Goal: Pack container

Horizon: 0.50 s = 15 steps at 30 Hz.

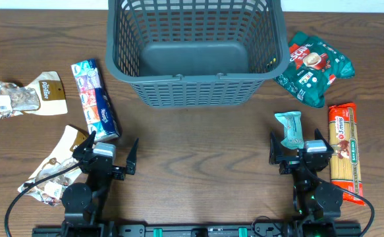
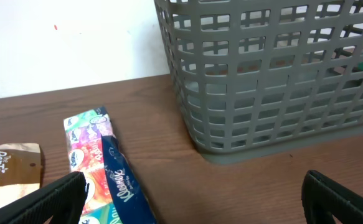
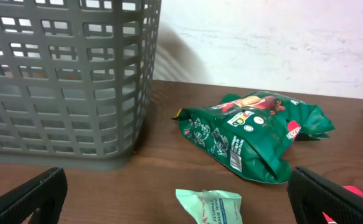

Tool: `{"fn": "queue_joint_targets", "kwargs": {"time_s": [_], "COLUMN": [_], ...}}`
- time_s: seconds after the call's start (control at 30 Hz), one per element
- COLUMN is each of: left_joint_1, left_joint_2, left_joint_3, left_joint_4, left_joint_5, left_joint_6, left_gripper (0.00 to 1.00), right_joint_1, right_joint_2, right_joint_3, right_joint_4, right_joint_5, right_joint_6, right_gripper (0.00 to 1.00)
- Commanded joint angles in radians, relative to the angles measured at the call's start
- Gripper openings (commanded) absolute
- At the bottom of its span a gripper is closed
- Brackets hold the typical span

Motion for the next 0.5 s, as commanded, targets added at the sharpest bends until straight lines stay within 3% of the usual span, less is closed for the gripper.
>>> {"fn": "queue_joint_targets", "kwargs": {"time_s": [0.0, 0.17, 0.33, 0.47], "left_joint_1": [-0.004, -0.004, -0.004, -0.004], "left_joint_2": [-0.008, -0.006, -0.006, -0.006], "left_joint_3": [-0.029, -0.029, -0.028, -0.029], "left_joint_4": [-0.004, -0.005, -0.001, -0.004], "left_joint_5": [0.007, 0.007, 0.006, 0.007], "left_joint_6": [-0.005, -0.010, -0.107, -0.111], "left_gripper": [0.99, 0.99, 0.99, 0.99], "right_joint_1": [0.008, 0.008, 0.008, 0.008], "right_joint_2": [-0.006, -0.003, 0.009, 0.013], "right_joint_3": [-0.005, -0.005, -0.005, -0.005], "right_joint_4": [0.000, 0.000, 0.000, 0.000], "right_joint_5": [-0.018, -0.018, -0.018, -0.017], "right_joint_6": [-0.008, 0.074, 0.199, 0.220], "right_gripper": [0.99, 0.99, 0.99, 0.99]}}
